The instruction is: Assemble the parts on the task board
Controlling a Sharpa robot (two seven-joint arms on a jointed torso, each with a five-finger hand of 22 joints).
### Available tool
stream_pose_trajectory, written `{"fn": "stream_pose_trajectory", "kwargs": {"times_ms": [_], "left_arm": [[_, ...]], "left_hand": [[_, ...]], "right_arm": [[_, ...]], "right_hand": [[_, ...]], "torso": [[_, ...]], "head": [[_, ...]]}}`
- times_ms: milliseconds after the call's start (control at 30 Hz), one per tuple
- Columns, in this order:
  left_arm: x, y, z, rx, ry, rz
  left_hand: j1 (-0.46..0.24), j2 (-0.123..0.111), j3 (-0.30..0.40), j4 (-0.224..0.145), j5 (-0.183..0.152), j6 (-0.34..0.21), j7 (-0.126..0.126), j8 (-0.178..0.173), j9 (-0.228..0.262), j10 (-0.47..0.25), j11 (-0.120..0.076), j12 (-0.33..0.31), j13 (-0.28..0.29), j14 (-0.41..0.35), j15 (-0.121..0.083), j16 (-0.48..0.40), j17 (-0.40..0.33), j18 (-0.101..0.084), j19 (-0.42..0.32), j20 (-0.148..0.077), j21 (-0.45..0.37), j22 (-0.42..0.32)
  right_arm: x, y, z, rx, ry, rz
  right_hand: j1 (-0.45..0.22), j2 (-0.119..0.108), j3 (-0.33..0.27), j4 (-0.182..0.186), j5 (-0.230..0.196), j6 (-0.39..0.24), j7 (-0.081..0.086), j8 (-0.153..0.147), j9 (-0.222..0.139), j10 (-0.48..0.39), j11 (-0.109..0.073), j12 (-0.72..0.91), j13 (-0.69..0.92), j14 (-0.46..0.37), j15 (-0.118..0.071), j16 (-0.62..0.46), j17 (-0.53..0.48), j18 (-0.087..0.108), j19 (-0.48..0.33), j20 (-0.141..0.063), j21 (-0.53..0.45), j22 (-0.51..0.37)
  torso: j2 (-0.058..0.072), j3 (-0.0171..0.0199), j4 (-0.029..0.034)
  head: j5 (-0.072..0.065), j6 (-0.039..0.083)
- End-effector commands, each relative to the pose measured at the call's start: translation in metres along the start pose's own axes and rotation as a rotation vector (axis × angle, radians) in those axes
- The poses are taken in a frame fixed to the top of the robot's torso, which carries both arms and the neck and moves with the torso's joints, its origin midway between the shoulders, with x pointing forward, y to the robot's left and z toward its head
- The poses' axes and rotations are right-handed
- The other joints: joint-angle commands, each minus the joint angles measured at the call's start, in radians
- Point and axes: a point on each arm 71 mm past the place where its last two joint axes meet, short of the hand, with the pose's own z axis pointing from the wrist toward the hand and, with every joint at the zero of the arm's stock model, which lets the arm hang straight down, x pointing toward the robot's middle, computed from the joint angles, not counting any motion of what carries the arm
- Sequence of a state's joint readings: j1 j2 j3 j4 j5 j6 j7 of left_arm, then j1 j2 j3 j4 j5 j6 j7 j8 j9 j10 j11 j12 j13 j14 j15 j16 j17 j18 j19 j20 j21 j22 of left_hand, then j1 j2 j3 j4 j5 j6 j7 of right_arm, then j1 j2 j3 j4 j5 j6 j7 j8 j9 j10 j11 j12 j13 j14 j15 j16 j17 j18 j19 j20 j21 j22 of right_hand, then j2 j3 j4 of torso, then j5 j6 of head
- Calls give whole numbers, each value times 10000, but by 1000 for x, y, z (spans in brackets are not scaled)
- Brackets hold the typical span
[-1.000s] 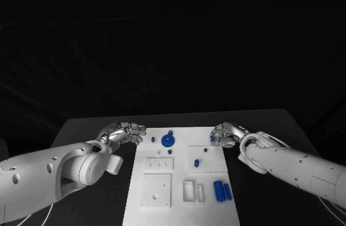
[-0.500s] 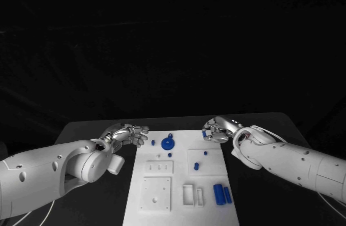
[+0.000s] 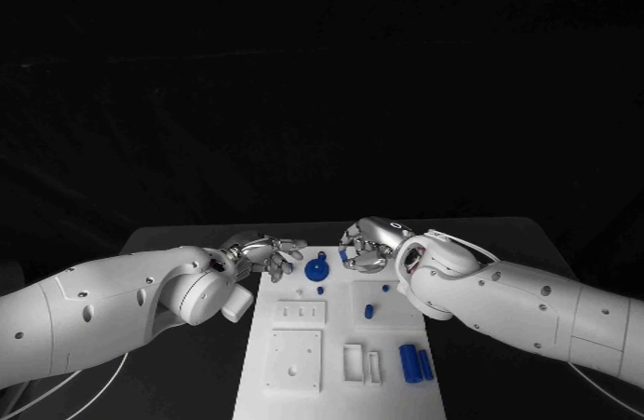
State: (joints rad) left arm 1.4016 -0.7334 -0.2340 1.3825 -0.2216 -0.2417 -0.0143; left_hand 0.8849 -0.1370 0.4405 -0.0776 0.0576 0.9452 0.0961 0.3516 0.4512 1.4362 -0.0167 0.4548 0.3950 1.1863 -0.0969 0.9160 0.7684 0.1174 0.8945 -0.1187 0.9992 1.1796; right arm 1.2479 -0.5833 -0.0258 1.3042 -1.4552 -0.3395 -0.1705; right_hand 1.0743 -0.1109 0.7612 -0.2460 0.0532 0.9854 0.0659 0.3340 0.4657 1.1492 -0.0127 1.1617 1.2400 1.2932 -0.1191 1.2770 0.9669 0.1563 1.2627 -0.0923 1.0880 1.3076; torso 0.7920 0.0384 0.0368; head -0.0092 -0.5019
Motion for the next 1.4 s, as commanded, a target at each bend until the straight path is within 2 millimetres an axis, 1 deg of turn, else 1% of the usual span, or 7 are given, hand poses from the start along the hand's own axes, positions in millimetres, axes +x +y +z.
{"fn": "stream_pose_trajectory", "kwargs": {"times_ms": [33,167,367,500,633,1300,1400], "left_arm": [[7,3,2,-671,508,749],[12,2,3,-820,552,956],[17,2,4,-959,678,1163],[19,2,4,-1055,732,1305],[21,2,4,-1081,796,1346],[27,1,5,-1163,1039,1441],[27,2,5,-1188,1005,1440]], "left_hand": [[-218,19,-52,197,-58,29,-42,-84,-21,-120,-52,235,195,-44,-71,151,45,-22,43,-420,66,21],[-267,-15,-79,268,-76,2,-35,-137,-31,-262,-37,381,330,-114,-80,219,50,-30,13,-459,82,31],[-253,-42,-74,323,-71,-17,-20,-187,-35,-427,-19,524,467,-192,-72,271,32,-53,-33,-494,90,36],[-231,-40,-76,356,-75,6,-20,-202,-27,-514,-21,638,567,-218,-72,320,14,-75,-51,-520,106,40],[-202,-23,-75,363,-75,24,-23,-209,-20,-564,-24,696,619,-235,-72,344,-1,-87,-61,-537,115,42],[-38,282,-130,270,-65,161,-56,-211,23,-710,-55,914,801,-263,-88,459,-84,-145,-89,-615,165,50],[8,435,-131,235,-48,208,-66,-206,34,-735,-62,949,829,-271,-89,479,-109,-162,-99,-631,172,49]], "right_arm": [[6,13,3,-17,286,-564],[10,28,5,-307,394,-541],[13,39,5,-488,492,-427],[15,44,5,-600,549,-414],[16,48,4,-696,612,-409],[23,63,5,-969,808,-377],[24,65,5,-1022,830,-365]], "right_hand": [[19,42,67,-20,-41,404,254,146,192,-21,-73,30,-7,0,-84,-54,10,1055,-7,-62,38,125],[17,44,74,-21,-41,404,254,145,193,-25,-73,25,-11,1,-84,-55,9,1055,-6,-61,37,124],[15,50,90,-26,-40,405,253,145,195,-24,-74,26,-11,2,-85,-58,9,1055,-4,-58,35,121],[12,58,112,-35,-37,407,252,144,198,-19,-75,29,-7,5,-86,-62,8,1055,-1,-55,32,118],[10,54,125,-45,-36,408,252,144,199,-25,-75,23,-13,7,-86,-65,8,1055,1,-52,30,116],[-1,52,159,-64,-32,411,251,141,203,-32,-76,13,-19,12,-88,-72,7,1055,7,-46,26,112],[-3,52,163,-66,-31,412,251,141,203,-33,-76,12,-20,12,-88,-73,7,1055,8,-46,25,111]], "torso": [[-76,-31,22],[-93,-45,28],[-88,-65,46],[-82,-47,23],[-79,-49,26],[-82,-55,28],[-83,-55,23]], "head": [[-5,-23],[10,-48],[31,-79],[86,-98],[95,-111],[124,-153],[130,-149]]}}
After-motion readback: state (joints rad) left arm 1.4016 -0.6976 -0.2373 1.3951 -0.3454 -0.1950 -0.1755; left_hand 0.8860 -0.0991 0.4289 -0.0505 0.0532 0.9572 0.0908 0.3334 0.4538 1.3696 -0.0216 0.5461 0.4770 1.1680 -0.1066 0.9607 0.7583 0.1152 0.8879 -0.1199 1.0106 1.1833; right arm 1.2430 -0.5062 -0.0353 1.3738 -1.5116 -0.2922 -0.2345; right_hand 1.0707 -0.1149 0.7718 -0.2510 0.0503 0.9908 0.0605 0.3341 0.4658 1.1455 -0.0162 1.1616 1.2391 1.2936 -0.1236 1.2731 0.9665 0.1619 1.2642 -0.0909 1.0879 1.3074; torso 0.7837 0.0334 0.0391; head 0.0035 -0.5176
